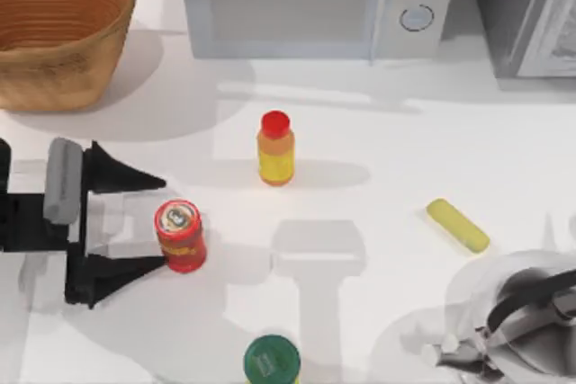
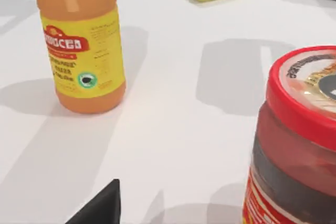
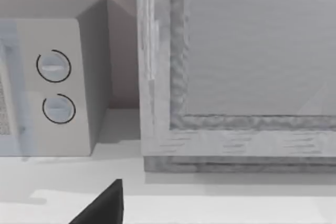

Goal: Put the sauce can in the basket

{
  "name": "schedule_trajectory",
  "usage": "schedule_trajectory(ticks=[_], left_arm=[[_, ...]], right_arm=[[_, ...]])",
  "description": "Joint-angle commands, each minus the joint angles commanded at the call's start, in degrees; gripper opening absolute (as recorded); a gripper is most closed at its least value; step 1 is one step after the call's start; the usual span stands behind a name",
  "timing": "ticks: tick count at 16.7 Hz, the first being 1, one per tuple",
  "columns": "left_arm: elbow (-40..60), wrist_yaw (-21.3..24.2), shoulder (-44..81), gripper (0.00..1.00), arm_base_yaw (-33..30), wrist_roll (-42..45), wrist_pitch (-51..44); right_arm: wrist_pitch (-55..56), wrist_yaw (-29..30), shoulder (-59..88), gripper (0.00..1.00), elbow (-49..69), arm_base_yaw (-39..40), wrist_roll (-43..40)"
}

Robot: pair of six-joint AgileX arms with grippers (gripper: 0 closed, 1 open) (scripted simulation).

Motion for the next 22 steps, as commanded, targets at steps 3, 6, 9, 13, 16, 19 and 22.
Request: schedule_trajectory(ticks=[3,6,9,13,16,19,22], left_arm=[[-2.19,-0.35,0.11,1.00,-2.43,-10.66,12.68],[-5.10,-1.16,0.31,1.00,-4.82,-20.37,25.17],[-8.17,-2.12,0.38,1.00,-6.91,-27.98,35.80],[-11.33,-3.18,0.60,1.00,-8.76,-33.72,44.75],[-12.02,-3.43,0.73,1.00,-9.12,-34.70,46.49],[-12.02,-3.43,0.73,1.00,-9.12,-34.70,46.49],[-12.02,-3.43,0.73,0.77,-9.12,-34.70,46.49]], right_arm=[[0.00,0.00,0.00,1.00,0.00,0.00,0.00],[0.00,0.00,0.00,1.00,0.00,0.00,0.00],[0.00,0.00,0.00,1.00,0.00,0.00,0.00],[0.00,0.00,0.00,1.00,0.00,0.00,0.00],[0.00,0.00,0.00,1.00,0.00,0.00,0.00],[0.00,0.00,0.00,1.00,0.00,0.00,0.00],[0.00,0.00,0.00,1.00,0.00,0.00,0.00]])
